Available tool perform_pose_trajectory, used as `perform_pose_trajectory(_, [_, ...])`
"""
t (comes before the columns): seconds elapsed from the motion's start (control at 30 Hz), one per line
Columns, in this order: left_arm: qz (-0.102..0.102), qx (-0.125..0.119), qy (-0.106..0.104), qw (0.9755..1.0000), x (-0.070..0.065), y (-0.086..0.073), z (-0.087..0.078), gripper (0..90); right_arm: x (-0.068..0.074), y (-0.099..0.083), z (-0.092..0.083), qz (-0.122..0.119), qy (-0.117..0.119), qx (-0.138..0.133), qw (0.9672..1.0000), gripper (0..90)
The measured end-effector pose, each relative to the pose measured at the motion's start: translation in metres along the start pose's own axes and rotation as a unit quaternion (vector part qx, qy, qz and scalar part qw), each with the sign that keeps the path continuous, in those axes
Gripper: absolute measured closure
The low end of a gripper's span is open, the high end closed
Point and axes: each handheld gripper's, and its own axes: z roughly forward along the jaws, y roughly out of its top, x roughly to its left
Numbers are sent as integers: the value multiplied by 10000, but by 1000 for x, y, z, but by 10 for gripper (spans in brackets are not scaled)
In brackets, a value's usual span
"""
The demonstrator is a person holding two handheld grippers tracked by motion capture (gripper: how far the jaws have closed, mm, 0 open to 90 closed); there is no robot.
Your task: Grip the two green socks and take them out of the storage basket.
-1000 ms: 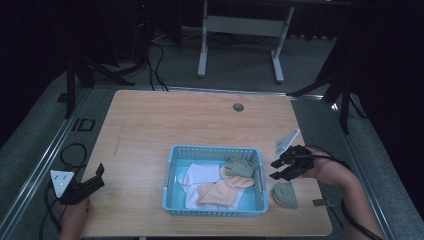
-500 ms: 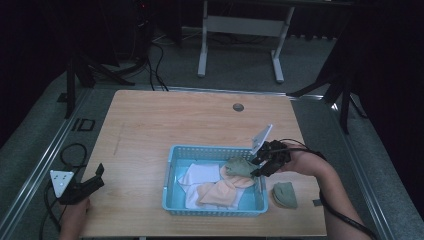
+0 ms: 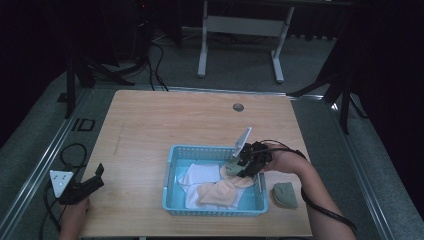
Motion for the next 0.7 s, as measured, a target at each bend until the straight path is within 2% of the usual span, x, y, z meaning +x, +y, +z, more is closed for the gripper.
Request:
perform_pose_trajectory(0.13, [-2,2,-1,10000,0,0,0,5,-4,1,10,41,17,129,9999,526])
perform_pose_trajectory(0.47, [0,-3,-5,10000,0,0,0,5,-7,9,37,-22,-200,395,9990,511])
perform_pose_trajectory(0.63, [-1,-9,-7,10000,0,0,0,5,-9,6,47,63,-312,534,9981,647])
perform_pose_trajectory(0.7, [2,-3,-5,10000,0,0,0,5,-10,5,45,112,-311,468,9984,776])
